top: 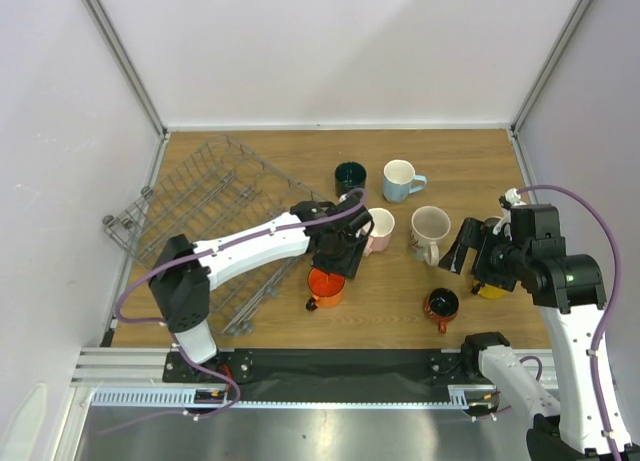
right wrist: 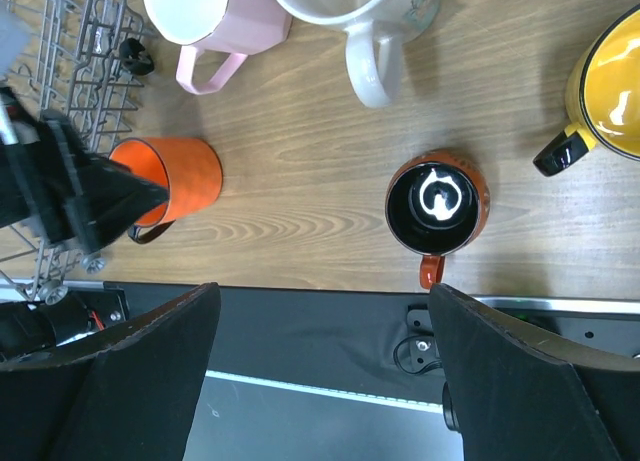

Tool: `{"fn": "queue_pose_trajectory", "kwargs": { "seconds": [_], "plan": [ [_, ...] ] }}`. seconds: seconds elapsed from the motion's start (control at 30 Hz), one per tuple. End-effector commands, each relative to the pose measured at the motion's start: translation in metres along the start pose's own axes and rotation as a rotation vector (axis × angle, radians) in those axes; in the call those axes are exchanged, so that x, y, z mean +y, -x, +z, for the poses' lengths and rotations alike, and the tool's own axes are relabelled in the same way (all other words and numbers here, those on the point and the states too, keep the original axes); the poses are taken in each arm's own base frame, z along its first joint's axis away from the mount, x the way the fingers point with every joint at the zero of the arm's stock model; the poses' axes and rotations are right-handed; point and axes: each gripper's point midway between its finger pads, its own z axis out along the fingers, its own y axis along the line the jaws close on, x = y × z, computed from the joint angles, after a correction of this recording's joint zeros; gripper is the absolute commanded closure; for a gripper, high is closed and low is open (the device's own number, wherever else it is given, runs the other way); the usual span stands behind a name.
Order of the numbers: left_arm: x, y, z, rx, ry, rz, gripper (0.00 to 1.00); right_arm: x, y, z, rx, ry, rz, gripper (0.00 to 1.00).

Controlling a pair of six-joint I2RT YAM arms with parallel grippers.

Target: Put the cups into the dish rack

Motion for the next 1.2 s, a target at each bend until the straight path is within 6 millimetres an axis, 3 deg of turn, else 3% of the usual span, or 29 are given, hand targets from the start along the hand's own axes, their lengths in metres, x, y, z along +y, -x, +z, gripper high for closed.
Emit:
{"fn": "queue_pose_trajectory", "kwargs": {
  "seconds": [0.0,0.5,0.7,0.83,0.93,1.03,1.13,1.17],
  "plan": [
    [-0.009,0.006,0.004,-0.012,-0.017,0.028,0.38,0.007,0.001,-0.01,-0.018,0.031,-0.009,0.07],
    [-0.013,-0.009,0.044,0.066,-0.036,0.028,0.48,0.008,-0.003,-0.017,-0.03,0.041,0.007,0.06],
    [-0.014,-0.003,0.045,0.056,-0.047,0.035,0.72,0.01,-0.001,-0.016,-0.028,0.053,-0.002,0.06],
    [-0.013,-0.003,0.043,0.066,-0.054,0.031,1.0,0.012,0.0,-0.015,-0.019,0.061,-0.006,0.06],
    [-0.018,0.003,0.021,0.035,-0.092,0.028,1.0,0.015,0.002,-0.013,-0.02,0.071,-0.01,0.06],
    [-0.031,0.011,-0.027,-0.009,-0.174,0.023,1.0,0.02,0.005,-0.013,-0.011,0.094,-0.016,0.06],
    [-0.051,0.033,-0.099,-0.131,-0.335,0.01,1.0,0.034,0.012,-0.015,-0.007,0.151,-0.026,0.07],
    [-0.052,0.049,-0.124,-0.19,-0.392,-0.014,0.99,0.043,0.015,-0.017,-0.012,0.196,-0.036,0.07]
  ]
}}
